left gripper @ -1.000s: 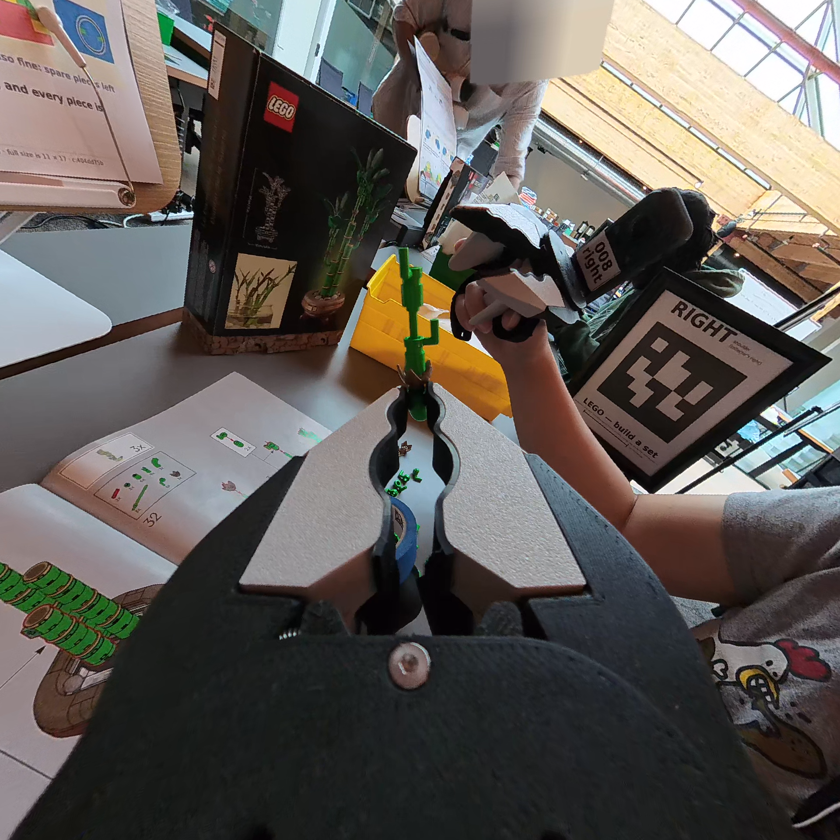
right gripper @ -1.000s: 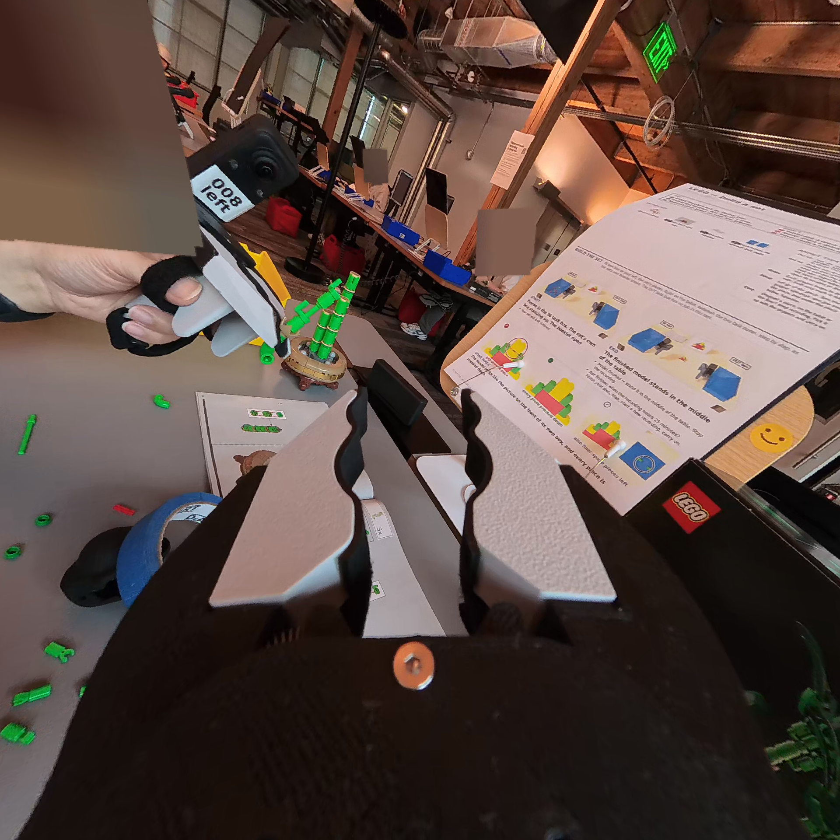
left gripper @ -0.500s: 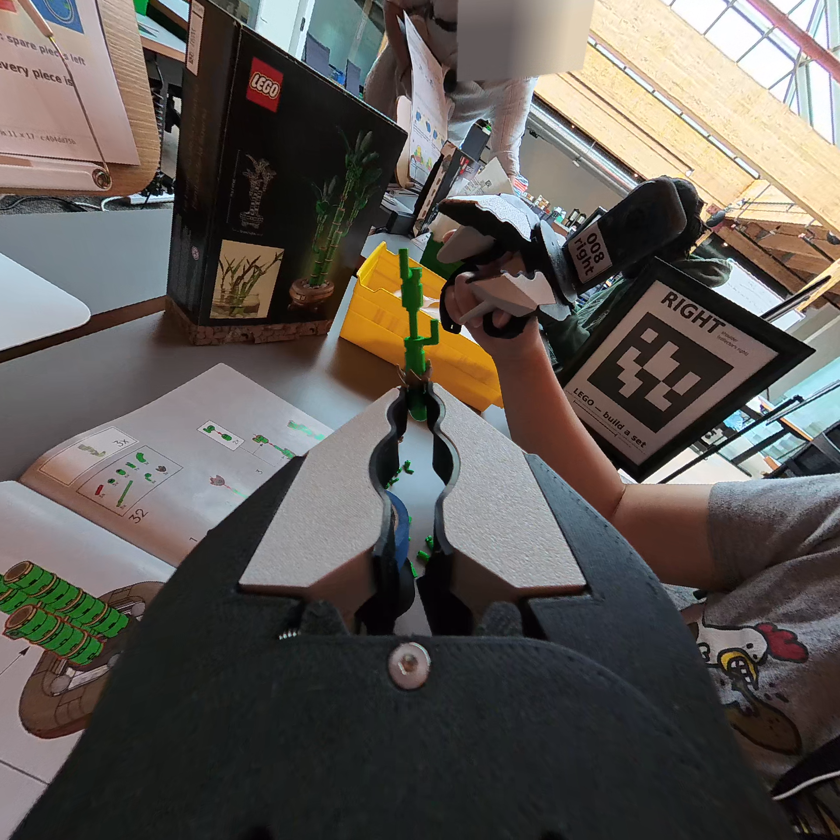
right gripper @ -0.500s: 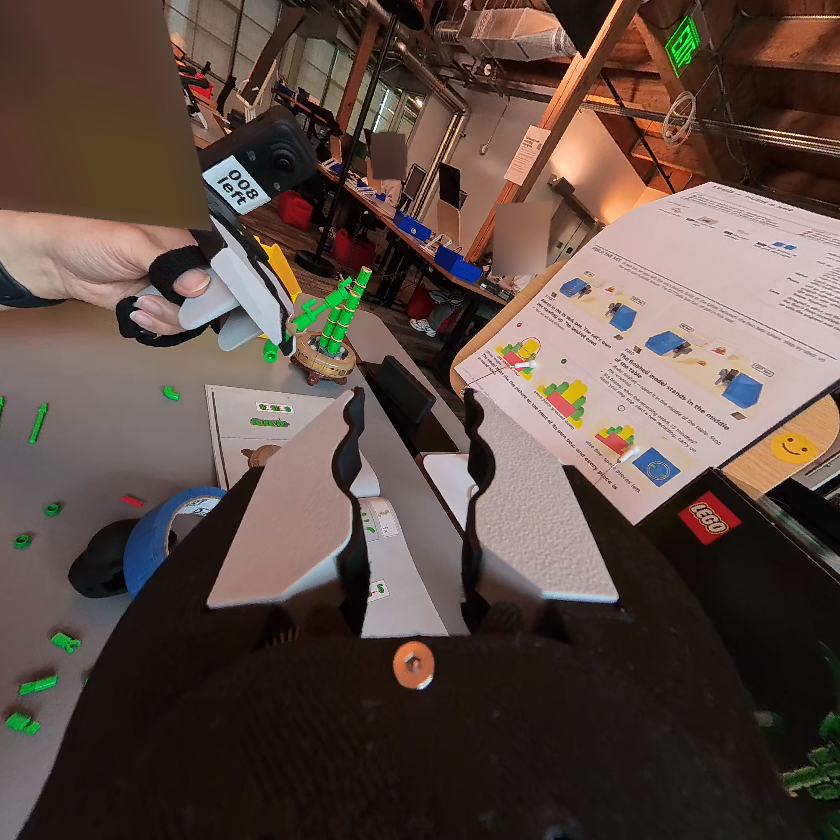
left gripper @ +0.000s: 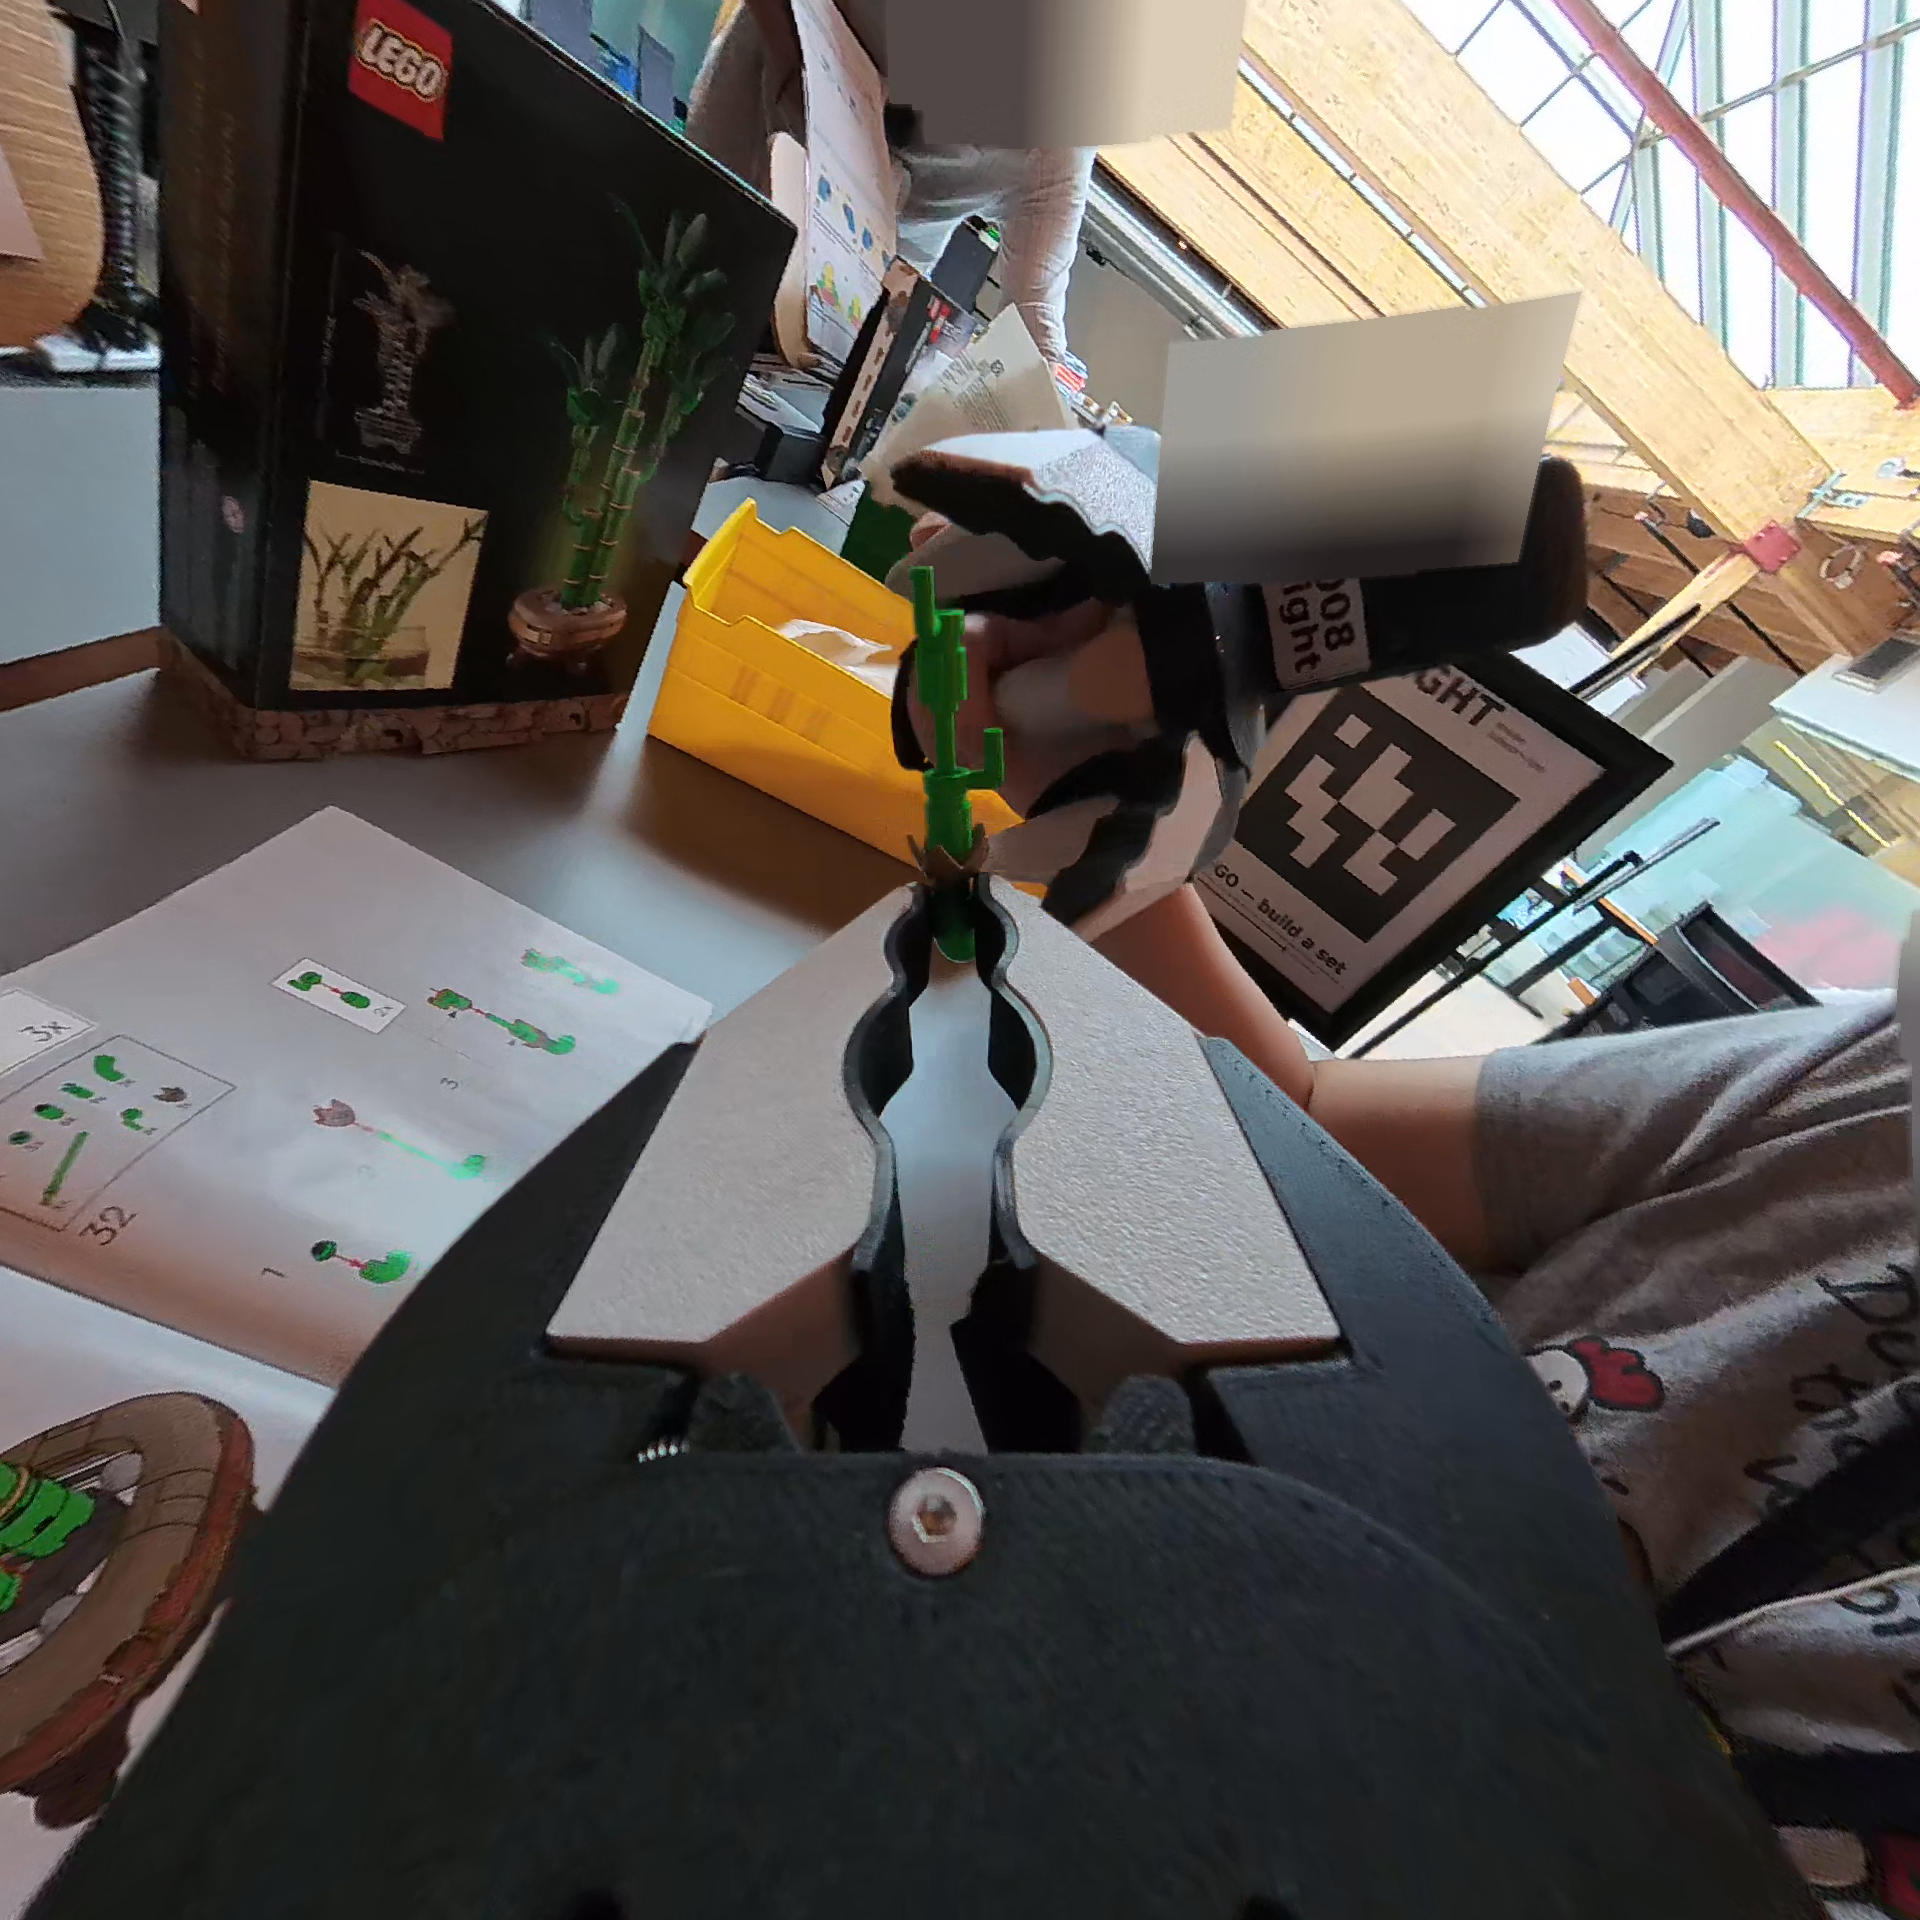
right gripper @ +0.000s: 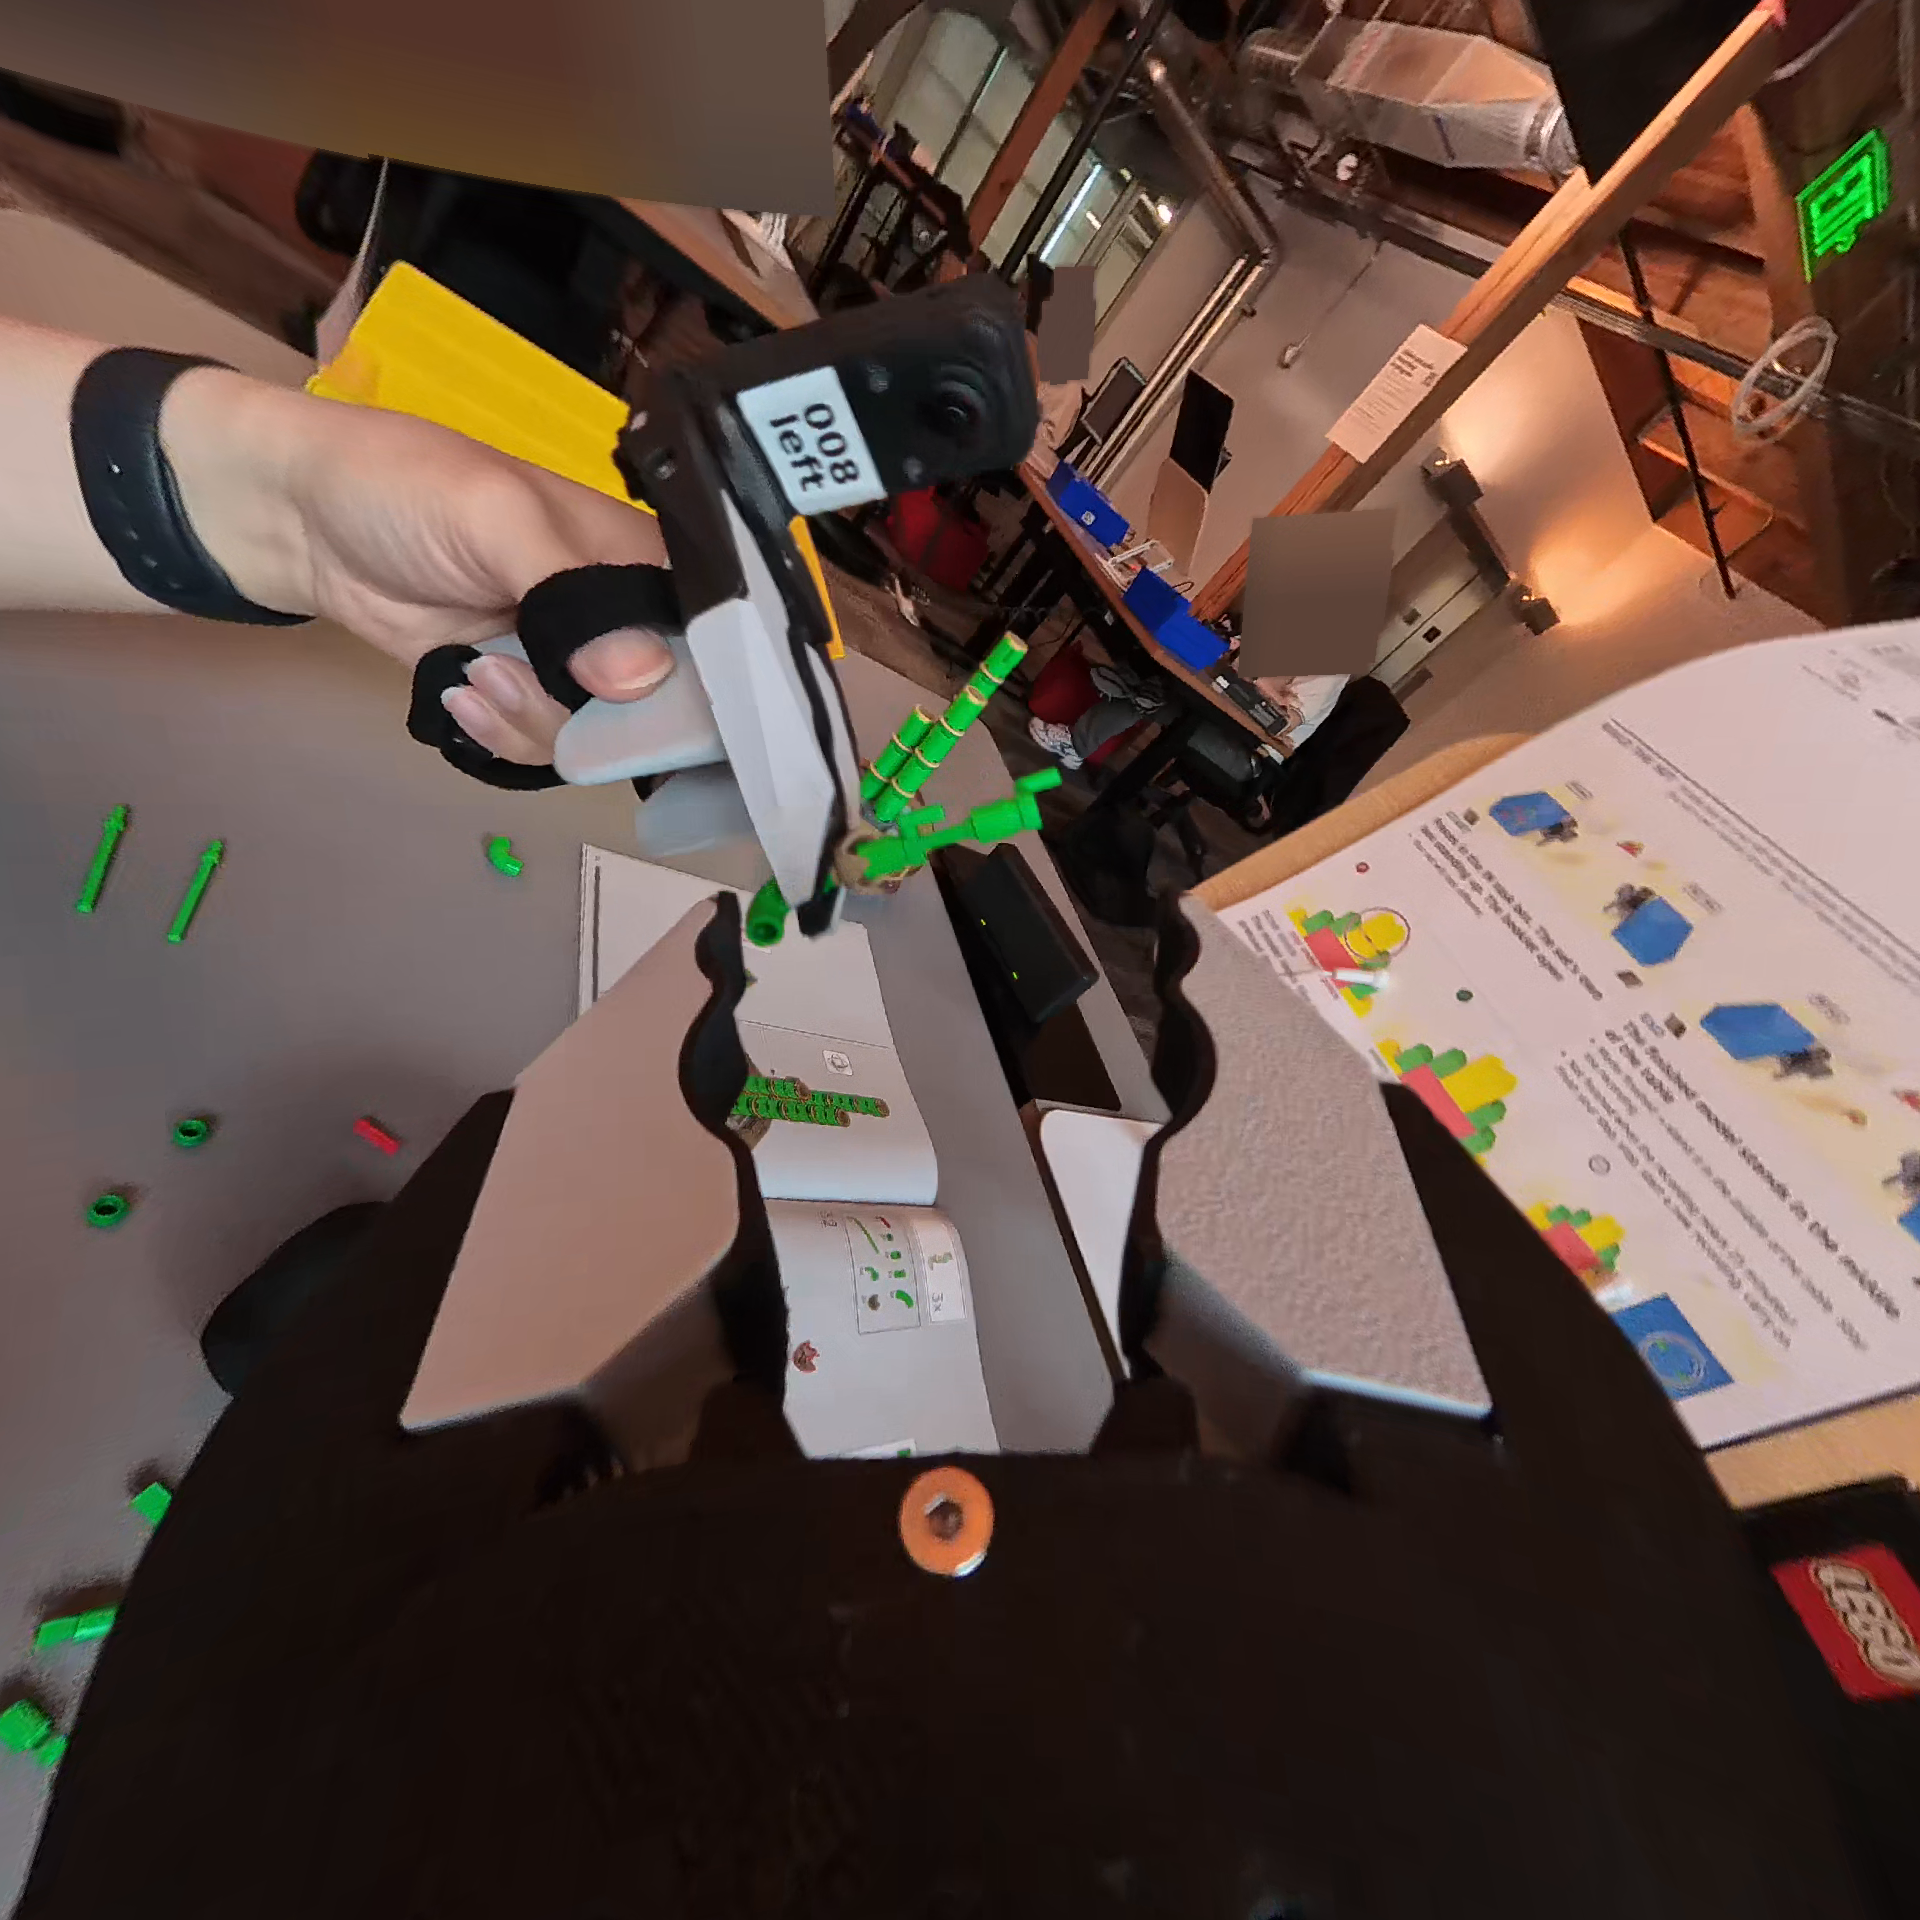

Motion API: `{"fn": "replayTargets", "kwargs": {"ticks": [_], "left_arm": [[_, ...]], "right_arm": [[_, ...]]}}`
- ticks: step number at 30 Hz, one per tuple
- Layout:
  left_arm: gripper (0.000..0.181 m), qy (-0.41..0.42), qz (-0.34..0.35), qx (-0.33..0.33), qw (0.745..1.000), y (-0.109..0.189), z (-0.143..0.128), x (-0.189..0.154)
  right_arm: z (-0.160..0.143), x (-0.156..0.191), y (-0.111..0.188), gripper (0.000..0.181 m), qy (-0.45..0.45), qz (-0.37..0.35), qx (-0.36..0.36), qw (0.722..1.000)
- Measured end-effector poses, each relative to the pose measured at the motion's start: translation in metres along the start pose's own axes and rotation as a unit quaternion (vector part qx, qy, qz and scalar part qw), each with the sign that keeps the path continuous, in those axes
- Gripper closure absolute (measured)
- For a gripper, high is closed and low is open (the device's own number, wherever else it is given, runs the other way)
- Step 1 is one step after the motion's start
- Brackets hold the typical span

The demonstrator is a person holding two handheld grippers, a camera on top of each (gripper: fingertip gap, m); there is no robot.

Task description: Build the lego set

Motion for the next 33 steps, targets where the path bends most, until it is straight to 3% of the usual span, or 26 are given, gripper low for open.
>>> {"fn": "replayTargets", "kwargs": {"ticks": [4, 11, 15, 33], "left_arm": [[0.176, -0.015, 0.014, 0.009, 1.000, -0.001, -0.001, -0.001], [0.176, -0.028, 0.024, 0.021, 0.999, -0.001, -0.003, -0.002], [0.176, -0.010, -0.006, 0.016, 1.000, -0.001, -0.002, -0.009], [0.176, -0.003, -0.023, 0.030, 0.999, 0.000, -0.005, -0.012]], "right_arm": [[0.007, 0.011, -0.012, 0.099, 0.036, 0.006, 0.020, 0.999], [0.005, 0.020, -0.023, 0.109, 0.082, 0.005, 0.049, 0.995], [0.006, 0.018, -0.023, 0.106, 0.096, -0.007, 0.050, 0.994], [0.007, 0.021, -0.023, 0.113, 0.101, -0.002, 0.040, 0.994]]}}
Point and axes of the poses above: each gripper's, where its closed fingertips meet, y back along the fingers, z out of its top, x = y × z across the jaws, the point moved 1 cm from there along y, back along the fingers
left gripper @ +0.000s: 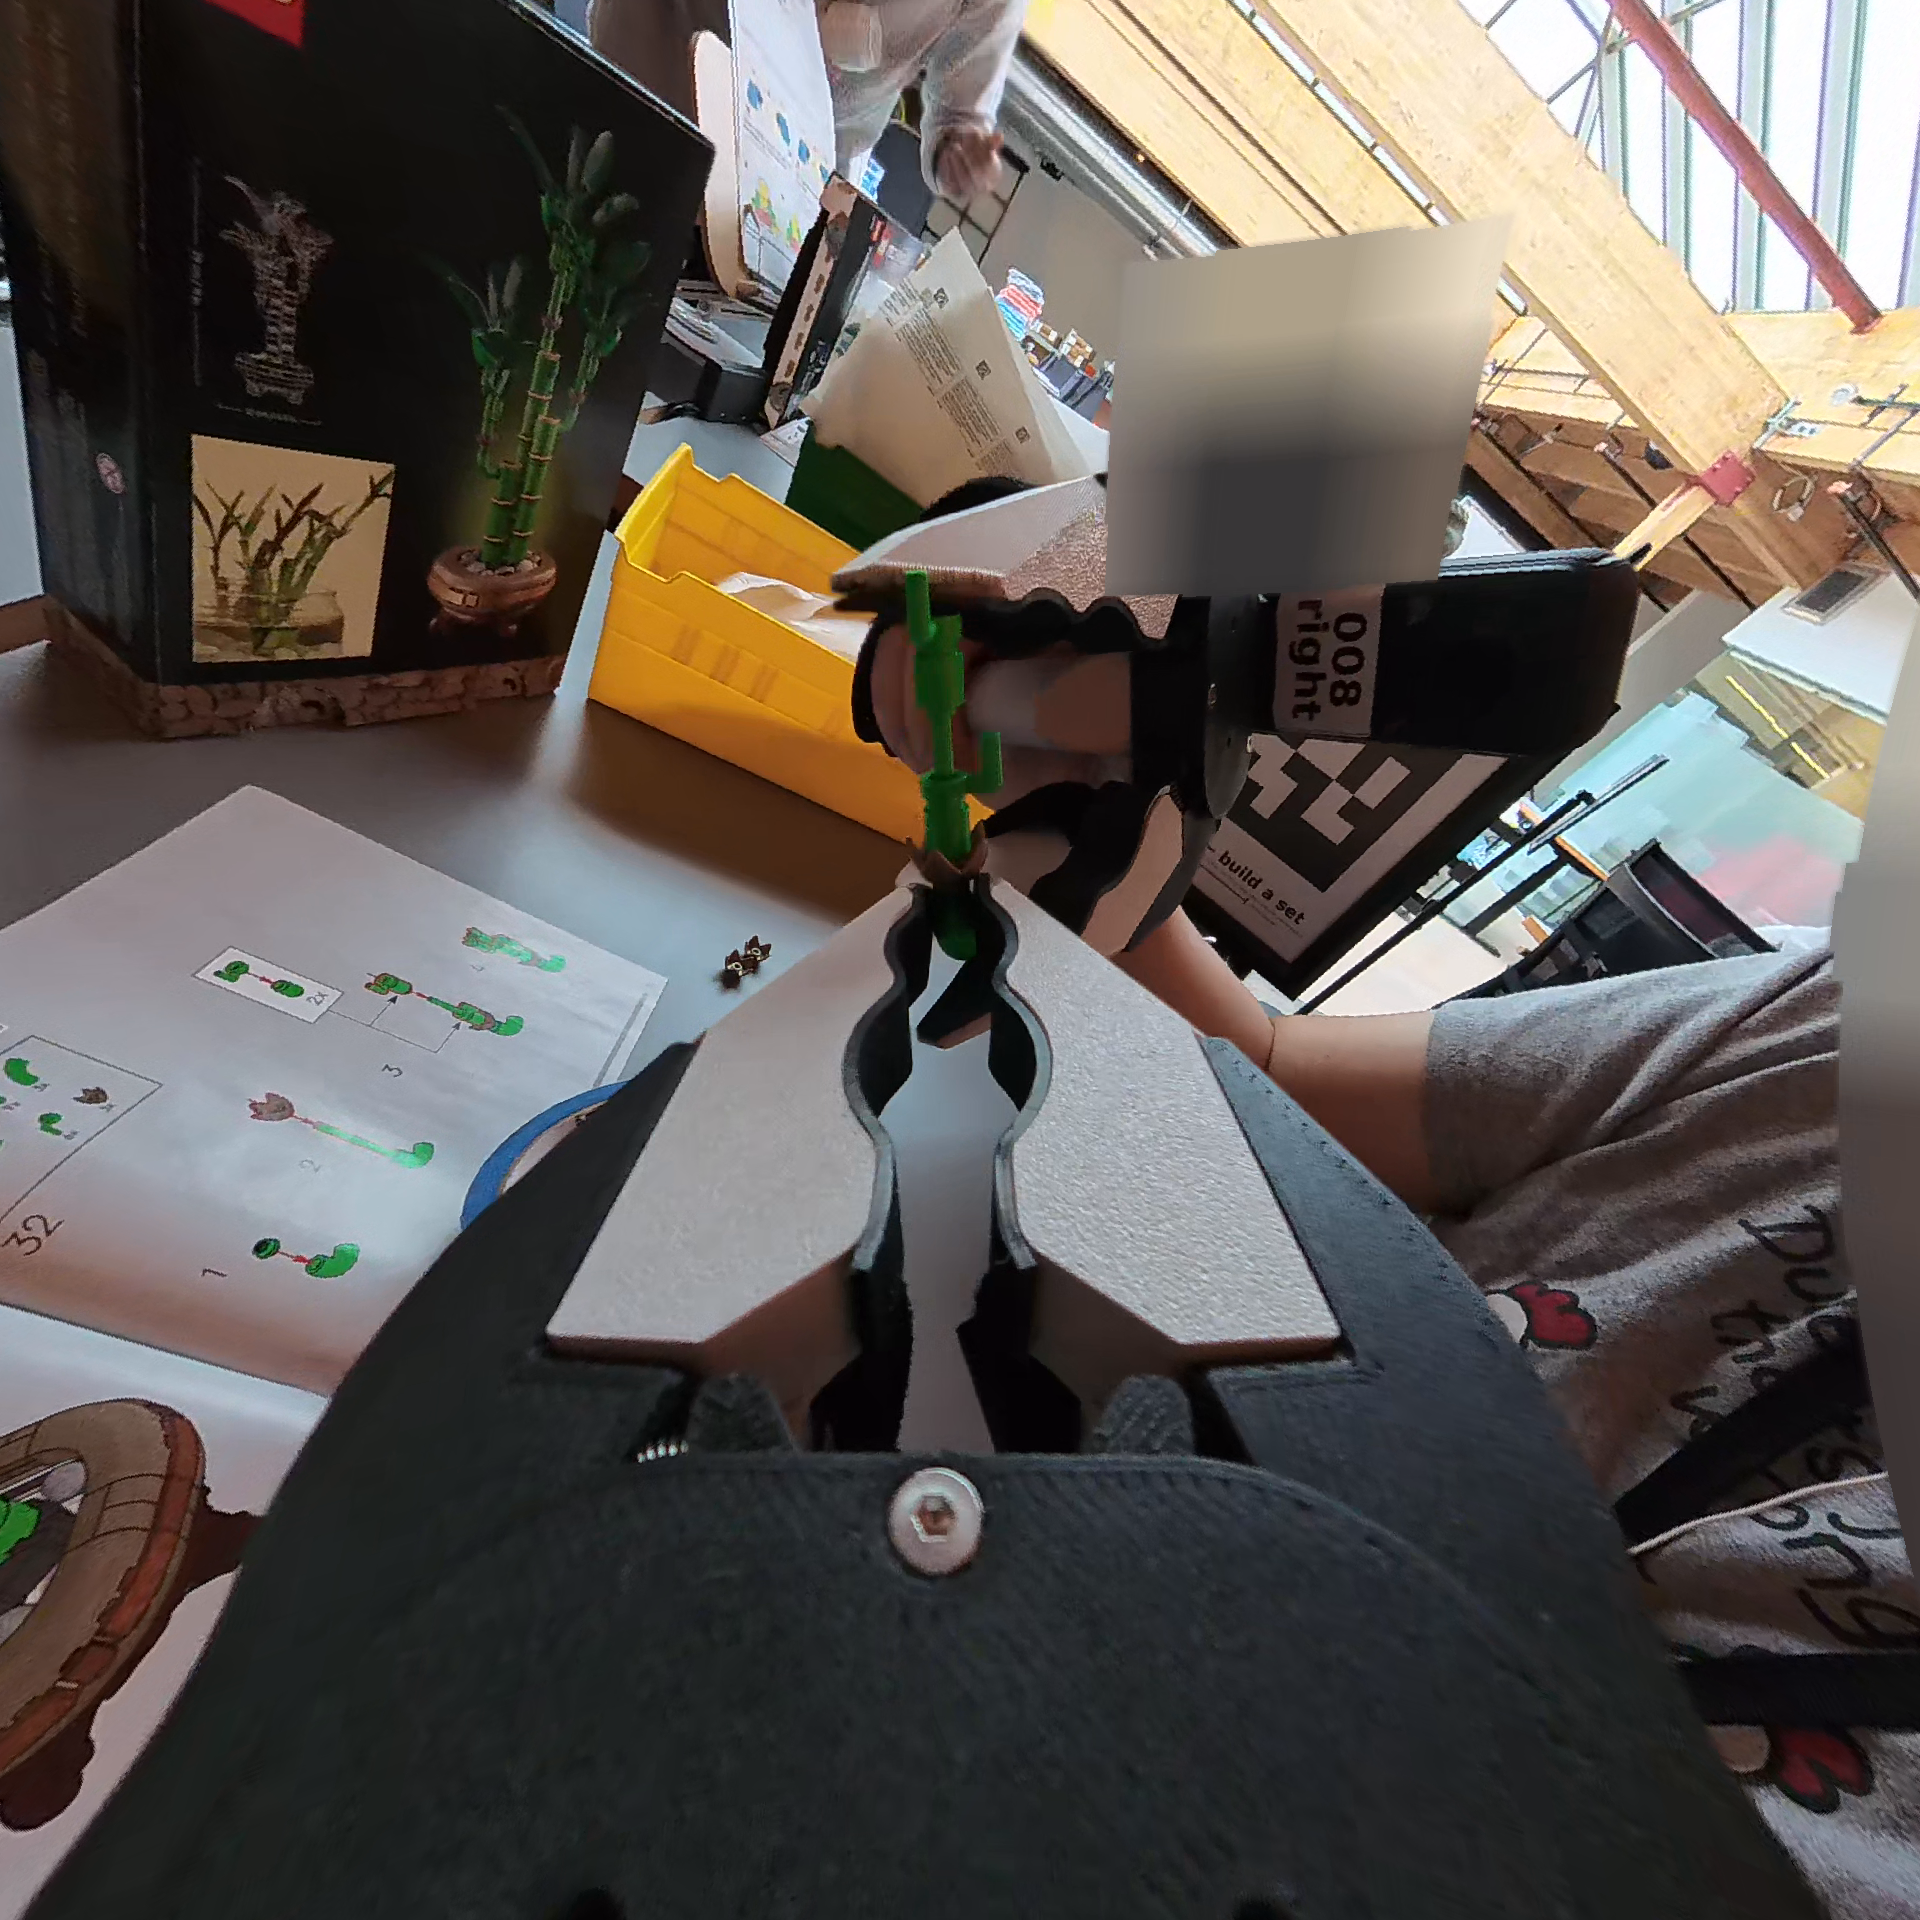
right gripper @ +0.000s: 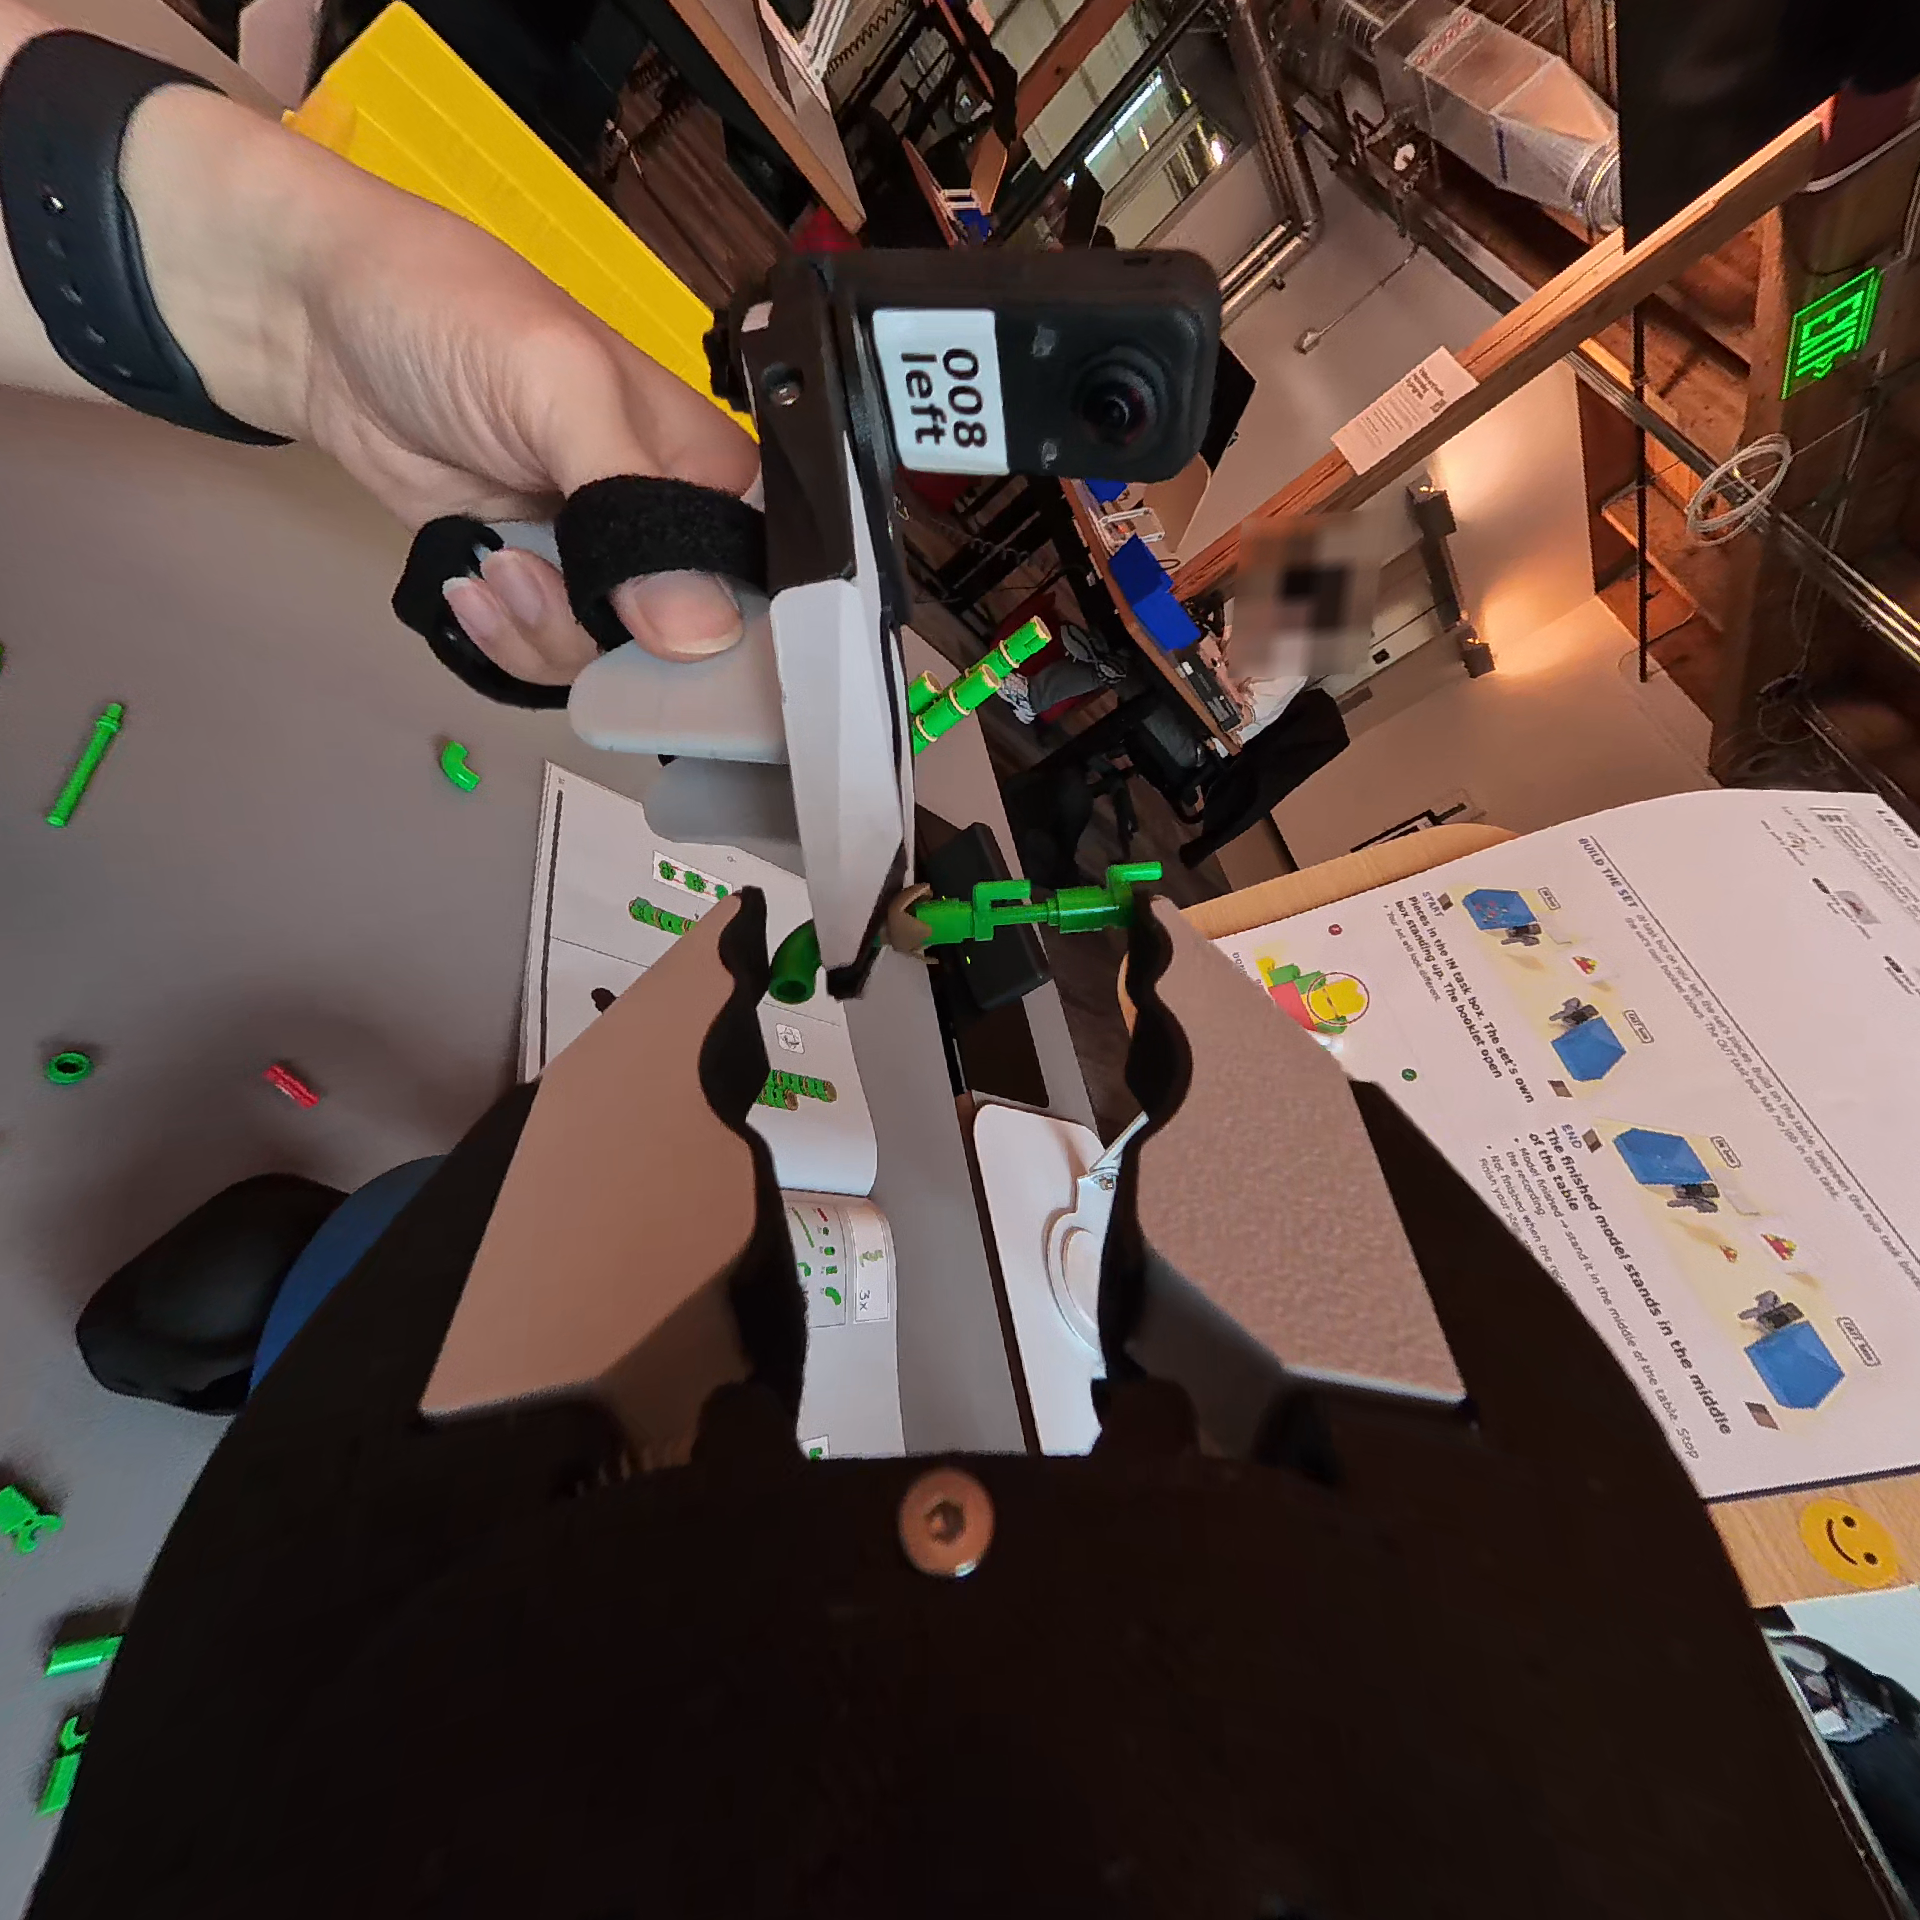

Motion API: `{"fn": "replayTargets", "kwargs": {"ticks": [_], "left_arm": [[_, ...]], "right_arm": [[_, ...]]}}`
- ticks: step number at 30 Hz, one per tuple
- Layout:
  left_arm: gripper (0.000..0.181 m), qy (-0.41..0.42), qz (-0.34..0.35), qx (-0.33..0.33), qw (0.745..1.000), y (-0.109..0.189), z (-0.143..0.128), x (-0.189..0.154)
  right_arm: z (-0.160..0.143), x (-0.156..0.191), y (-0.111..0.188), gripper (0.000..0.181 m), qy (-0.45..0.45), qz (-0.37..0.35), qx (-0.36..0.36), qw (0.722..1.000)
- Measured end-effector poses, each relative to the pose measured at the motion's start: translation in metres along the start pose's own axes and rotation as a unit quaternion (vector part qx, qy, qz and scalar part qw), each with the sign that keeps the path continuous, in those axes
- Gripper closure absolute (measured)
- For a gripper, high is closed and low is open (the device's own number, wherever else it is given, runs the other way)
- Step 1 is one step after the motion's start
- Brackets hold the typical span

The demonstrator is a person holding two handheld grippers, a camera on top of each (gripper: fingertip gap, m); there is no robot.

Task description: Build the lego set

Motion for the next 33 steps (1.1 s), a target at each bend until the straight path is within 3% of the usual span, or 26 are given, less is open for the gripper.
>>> {"fn": "replayTargets", "kwargs": {"ticks": [33], "left_arm": [[0.176, -0.020, 0.037, 0.031, 0.999, -0.0030, -0.0042, -0.0045]], "right_arm": [[0.0026, 0.0036, 0.0053, 0.116, -0.008, 0.018, -0.009, 1.000]]}}
Point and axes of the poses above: each gripper's, where its closed fingertips meet, y back along the fingers, z out of its top, x = y × z across the jaws, the point moved 1 cm from there along y, back along the fingers
